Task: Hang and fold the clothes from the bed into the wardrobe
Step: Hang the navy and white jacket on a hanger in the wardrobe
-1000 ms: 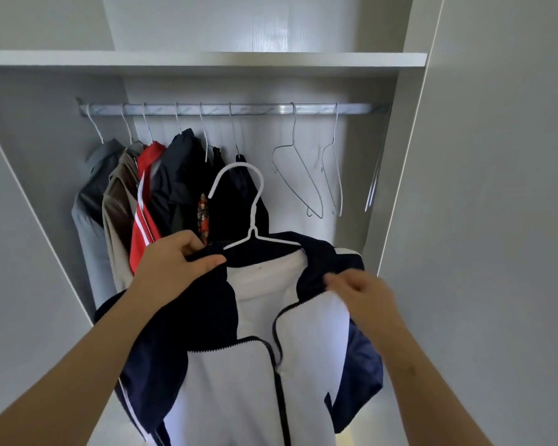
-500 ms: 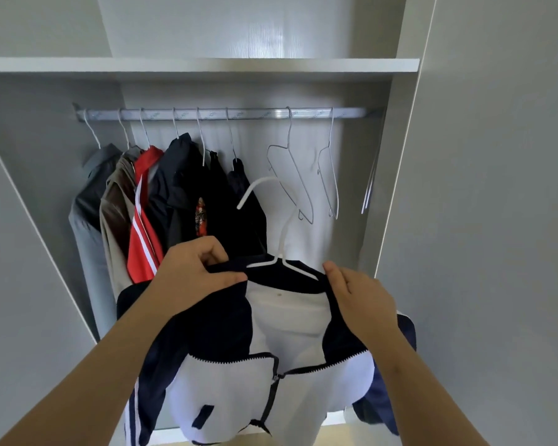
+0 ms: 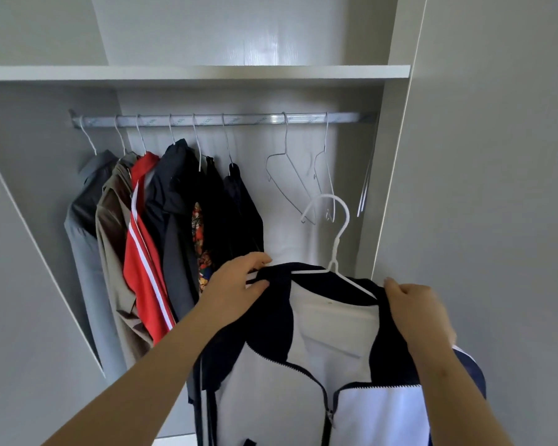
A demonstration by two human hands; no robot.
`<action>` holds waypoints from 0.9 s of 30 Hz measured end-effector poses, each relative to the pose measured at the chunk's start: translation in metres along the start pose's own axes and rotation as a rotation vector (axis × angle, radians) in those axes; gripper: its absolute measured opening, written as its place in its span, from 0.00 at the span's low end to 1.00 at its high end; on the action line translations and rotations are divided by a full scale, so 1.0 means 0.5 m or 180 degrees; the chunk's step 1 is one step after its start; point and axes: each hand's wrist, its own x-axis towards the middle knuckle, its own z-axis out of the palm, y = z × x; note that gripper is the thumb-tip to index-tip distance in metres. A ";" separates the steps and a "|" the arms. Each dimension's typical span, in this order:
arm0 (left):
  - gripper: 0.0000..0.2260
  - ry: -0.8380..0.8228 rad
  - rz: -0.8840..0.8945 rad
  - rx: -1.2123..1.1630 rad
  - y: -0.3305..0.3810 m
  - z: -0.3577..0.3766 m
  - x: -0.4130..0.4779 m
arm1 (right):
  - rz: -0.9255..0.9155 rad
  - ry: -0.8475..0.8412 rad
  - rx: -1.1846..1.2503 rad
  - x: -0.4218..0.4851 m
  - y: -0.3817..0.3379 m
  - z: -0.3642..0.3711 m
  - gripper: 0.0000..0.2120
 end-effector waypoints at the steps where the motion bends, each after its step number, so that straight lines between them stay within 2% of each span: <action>1: 0.14 -0.0018 -0.0133 -0.0148 -0.003 0.010 0.004 | 0.0043 -0.0025 -0.0022 0.003 0.007 -0.005 0.20; 5: 0.09 -0.0038 -0.0629 -0.0639 -0.015 0.037 0.020 | 0.0278 -0.0247 0.0009 0.015 0.040 -0.018 0.16; 9: 0.09 0.0131 -0.0804 -0.0737 -0.026 0.045 0.040 | 0.0501 -0.0324 0.0429 0.022 0.061 -0.004 0.17; 12: 0.11 0.0103 -0.0922 -0.0844 -0.034 0.047 0.054 | 0.0524 -0.0500 0.0866 0.023 0.047 0.016 0.13; 18: 0.12 0.0322 -0.0994 -0.0951 -0.074 0.024 0.116 | 0.0404 -0.1063 0.1367 0.043 -0.025 0.092 0.12; 23: 0.12 0.0566 -0.0933 -0.0904 -0.119 -0.019 0.205 | 0.0755 -0.1591 0.1812 0.104 -0.121 0.168 0.10; 27: 0.09 0.0725 -0.0795 -0.0755 -0.157 -0.057 0.297 | 0.0804 -0.1531 0.2110 0.162 -0.212 0.223 0.08</action>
